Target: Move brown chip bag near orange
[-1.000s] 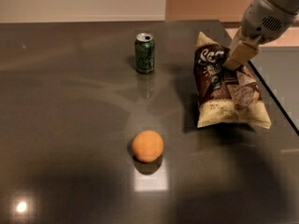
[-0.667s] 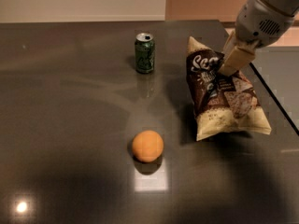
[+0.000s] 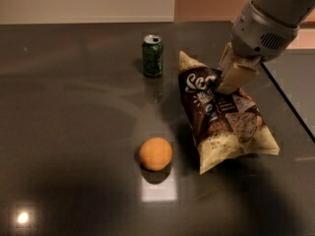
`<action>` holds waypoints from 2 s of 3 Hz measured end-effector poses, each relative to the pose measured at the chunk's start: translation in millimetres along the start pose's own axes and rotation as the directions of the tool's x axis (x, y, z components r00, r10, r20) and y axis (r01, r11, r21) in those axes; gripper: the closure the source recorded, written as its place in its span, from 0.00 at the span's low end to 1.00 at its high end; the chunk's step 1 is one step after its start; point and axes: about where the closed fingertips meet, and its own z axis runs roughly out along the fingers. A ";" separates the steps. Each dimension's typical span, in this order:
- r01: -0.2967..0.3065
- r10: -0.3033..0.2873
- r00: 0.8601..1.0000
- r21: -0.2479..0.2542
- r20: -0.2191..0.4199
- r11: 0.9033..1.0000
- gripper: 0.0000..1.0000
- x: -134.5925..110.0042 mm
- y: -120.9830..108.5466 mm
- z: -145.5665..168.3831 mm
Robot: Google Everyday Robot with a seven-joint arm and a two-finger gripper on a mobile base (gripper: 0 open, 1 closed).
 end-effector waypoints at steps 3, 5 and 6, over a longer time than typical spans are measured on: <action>0.063 -0.066 0.997 -0.058 -0.041 0.996 0.36 -17.7 27.2 18.7; 0.075 -0.076 0.997 -0.048 -0.032 0.996 0.00 -21.1 23.6 21.5; 0.077 -0.077 0.997 -0.029 -0.023 0.997 0.00 -24.4 19.5 21.9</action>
Offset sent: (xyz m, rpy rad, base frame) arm -0.0464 0.0200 -0.0164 -0.0791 0.1063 0.1055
